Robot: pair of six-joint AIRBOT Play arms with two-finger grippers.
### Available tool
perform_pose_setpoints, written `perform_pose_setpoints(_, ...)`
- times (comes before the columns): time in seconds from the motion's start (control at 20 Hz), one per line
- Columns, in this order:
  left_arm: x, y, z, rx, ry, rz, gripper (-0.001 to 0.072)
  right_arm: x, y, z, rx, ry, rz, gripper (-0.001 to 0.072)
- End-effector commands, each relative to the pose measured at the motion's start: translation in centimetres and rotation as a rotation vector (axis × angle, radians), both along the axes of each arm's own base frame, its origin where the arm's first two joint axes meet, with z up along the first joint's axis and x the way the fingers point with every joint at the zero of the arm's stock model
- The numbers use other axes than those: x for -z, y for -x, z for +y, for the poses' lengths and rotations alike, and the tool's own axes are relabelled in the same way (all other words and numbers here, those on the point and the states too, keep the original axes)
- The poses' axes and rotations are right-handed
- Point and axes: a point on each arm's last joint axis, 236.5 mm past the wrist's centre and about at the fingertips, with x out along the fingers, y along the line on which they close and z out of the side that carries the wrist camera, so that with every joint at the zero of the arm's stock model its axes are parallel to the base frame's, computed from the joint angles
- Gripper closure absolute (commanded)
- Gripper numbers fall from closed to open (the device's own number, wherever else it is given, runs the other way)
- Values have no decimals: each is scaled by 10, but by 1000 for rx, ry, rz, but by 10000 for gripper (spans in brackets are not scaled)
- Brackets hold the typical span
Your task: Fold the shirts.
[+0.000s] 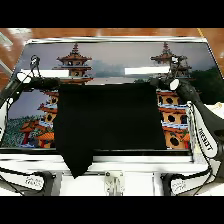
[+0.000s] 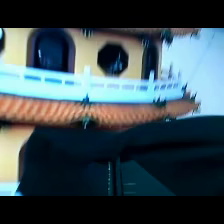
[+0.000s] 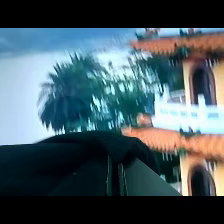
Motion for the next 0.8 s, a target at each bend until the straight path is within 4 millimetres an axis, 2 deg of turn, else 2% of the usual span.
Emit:
perform_pose_setpoints(0.0,15,56,6,75,62,247,672,19,50,-12,0,-49,241,632)
perform_pose_setpoints(0.1,25,86,2,118,98,369,672,40,88,-13,-24,-73,422,632)
perform_pose_setpoints(0.2,34,105,-6,152,122,450,673,52,108,-11,-35,-98,518,632)
perform_pose_setpoints(0.4,48,129,-14,157,162,583,673,75,138,-2,-66,-125,673,632)
perform_pose_setpoints(0.5,52,137,-16,165,174,624,673,81,146,-1,-73,-129,714,632)
perform_pose_setpoints(0.75,56,141,-13,123,172,661,669,81,144,-2,-64,-128,708,629)
